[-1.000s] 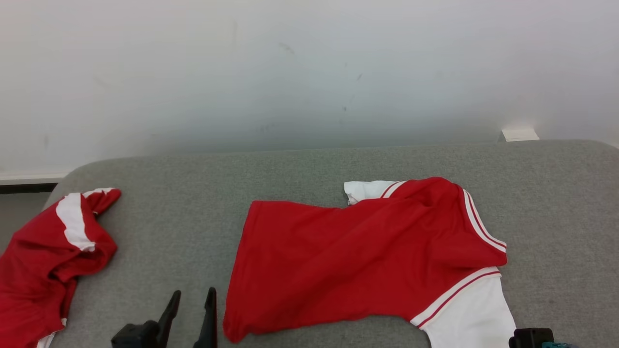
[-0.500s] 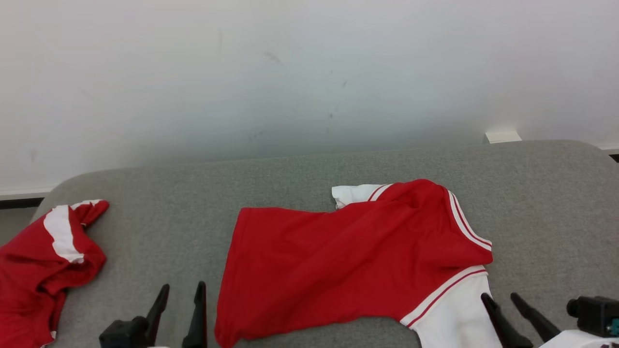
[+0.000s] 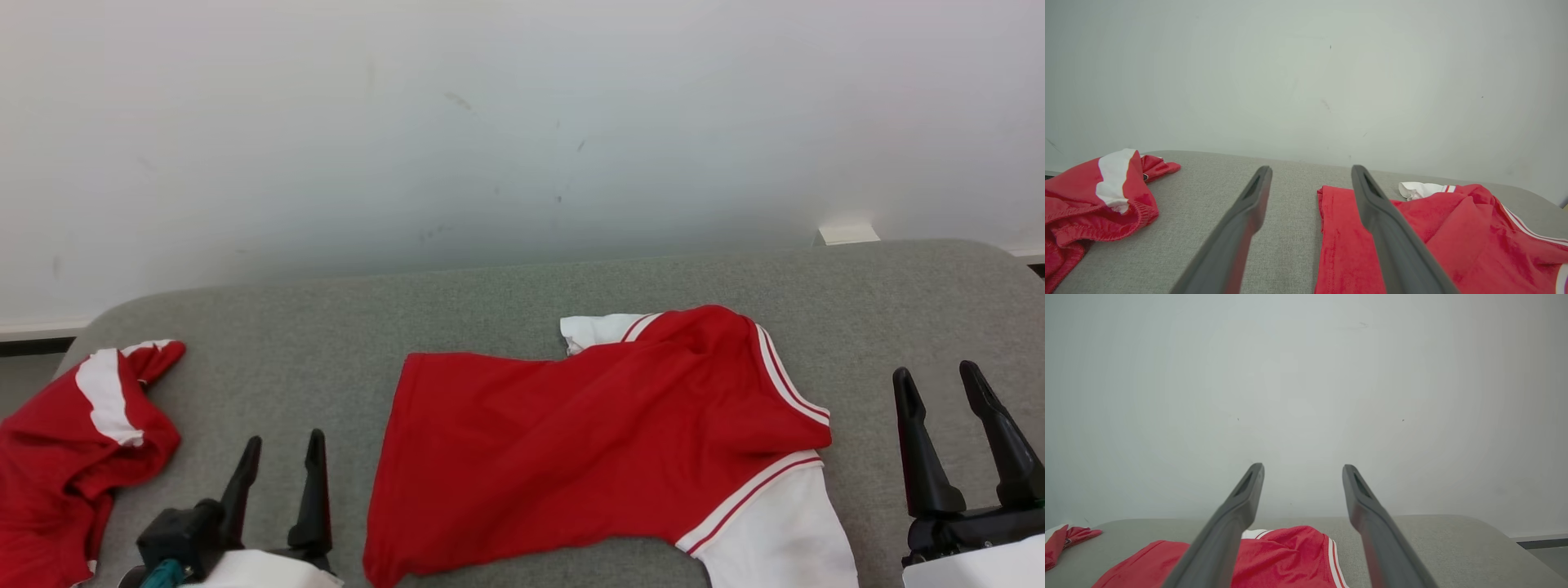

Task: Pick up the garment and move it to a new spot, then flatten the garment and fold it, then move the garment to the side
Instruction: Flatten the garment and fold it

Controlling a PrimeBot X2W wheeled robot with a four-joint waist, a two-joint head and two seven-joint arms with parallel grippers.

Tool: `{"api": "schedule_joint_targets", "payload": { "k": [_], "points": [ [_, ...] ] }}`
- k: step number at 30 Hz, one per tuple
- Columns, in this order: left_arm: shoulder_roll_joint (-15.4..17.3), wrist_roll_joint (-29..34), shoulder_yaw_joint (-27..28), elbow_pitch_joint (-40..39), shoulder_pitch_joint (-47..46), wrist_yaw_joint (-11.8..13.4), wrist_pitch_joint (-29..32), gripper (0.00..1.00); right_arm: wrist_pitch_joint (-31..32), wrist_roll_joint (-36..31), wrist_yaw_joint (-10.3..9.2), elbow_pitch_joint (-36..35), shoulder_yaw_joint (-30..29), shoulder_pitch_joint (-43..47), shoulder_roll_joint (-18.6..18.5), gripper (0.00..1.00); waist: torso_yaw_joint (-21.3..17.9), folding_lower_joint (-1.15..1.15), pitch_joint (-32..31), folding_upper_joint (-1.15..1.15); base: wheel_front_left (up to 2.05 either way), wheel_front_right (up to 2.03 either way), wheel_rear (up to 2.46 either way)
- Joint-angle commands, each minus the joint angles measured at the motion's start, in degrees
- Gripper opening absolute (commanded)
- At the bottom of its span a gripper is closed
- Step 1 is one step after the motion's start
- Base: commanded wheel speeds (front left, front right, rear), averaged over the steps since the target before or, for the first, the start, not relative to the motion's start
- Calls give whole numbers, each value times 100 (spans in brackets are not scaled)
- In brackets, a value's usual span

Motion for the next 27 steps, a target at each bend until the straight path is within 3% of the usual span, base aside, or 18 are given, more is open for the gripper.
{"api": "schedule_joint_targets", "payload": {
  "k": [1, 10, 16, 27],
  "points": [
    [-6, 95, 53, -7, 26, -8, -2, 100, -214, -66, 4, 50, 56, -20, -66, 100, -1, 0, 4, 0, 0, 0, 0],
    [-311, 209, 349, 14, 262, -96, -2, 100, -1018, 57, 4, 980, 227, 129, -211, 100, 49, 0, 42, 0, 0, 0, 0],
    [-455, 434, 475, 82, 289, -274, -2, 100, -1153, 130, 4, 1406, 397, -7, -236, 100, 40, 0, 47, 0, 0, 0, 0],
    [-590, 664, 633, 105, 261, -459, -2, 100, -1194, 78, 4, 1576, 429, -219, -246, 100, 5, 0, 41, 0, 0, 0, 0]
  ]
}}
